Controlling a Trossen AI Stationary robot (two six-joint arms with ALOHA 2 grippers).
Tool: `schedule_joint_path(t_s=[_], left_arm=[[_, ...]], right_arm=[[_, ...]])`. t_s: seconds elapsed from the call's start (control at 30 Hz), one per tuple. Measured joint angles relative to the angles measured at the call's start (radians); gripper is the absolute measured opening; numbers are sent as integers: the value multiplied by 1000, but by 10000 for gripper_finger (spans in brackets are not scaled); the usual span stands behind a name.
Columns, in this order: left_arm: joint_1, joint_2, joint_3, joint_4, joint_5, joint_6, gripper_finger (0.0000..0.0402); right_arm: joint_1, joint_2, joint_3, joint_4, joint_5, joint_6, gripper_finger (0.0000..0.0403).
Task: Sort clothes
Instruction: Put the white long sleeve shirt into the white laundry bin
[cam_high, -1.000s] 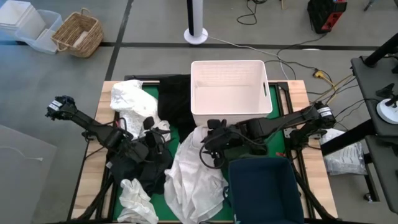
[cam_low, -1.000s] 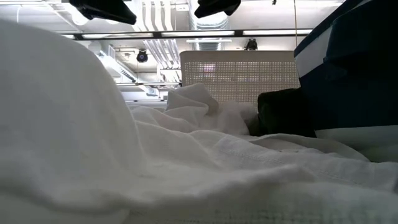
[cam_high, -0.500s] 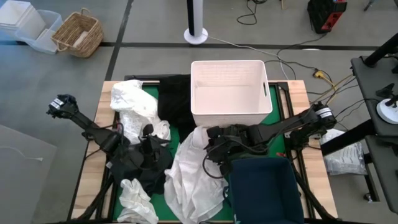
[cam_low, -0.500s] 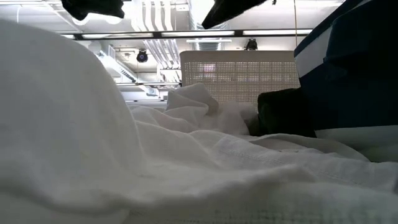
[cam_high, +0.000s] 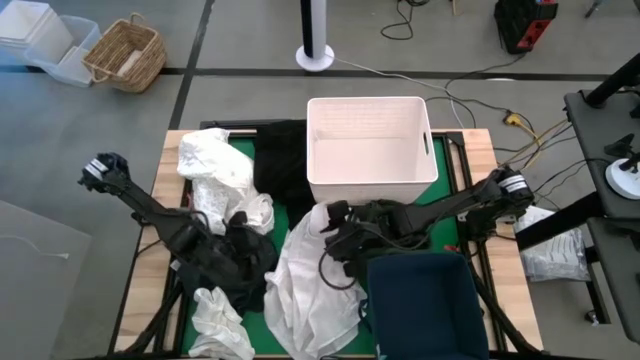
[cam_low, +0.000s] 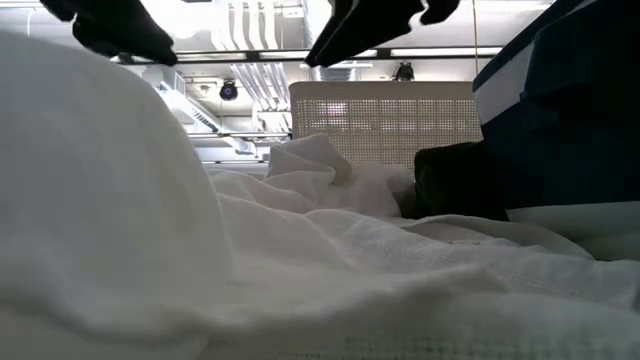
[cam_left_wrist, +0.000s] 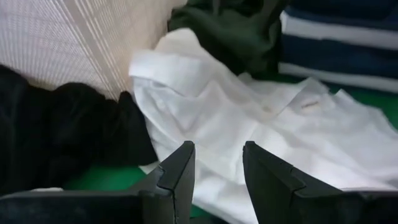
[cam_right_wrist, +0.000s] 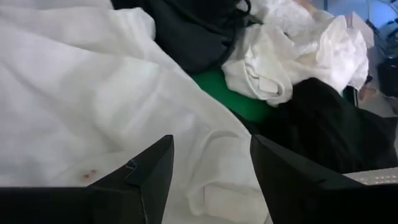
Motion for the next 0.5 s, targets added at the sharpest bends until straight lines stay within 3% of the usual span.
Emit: schedule_joint_path(t_s=[0.23, 0.5], left_arm=[[0, 49, 0, -12, 10, -1, 116], [0, 65, 0, -15, 18, -5, 116]], right_arm=[[0, 82, 47, -3, 115, 23, 245], [0, 205, 141, -25, 126, 120, 289]])
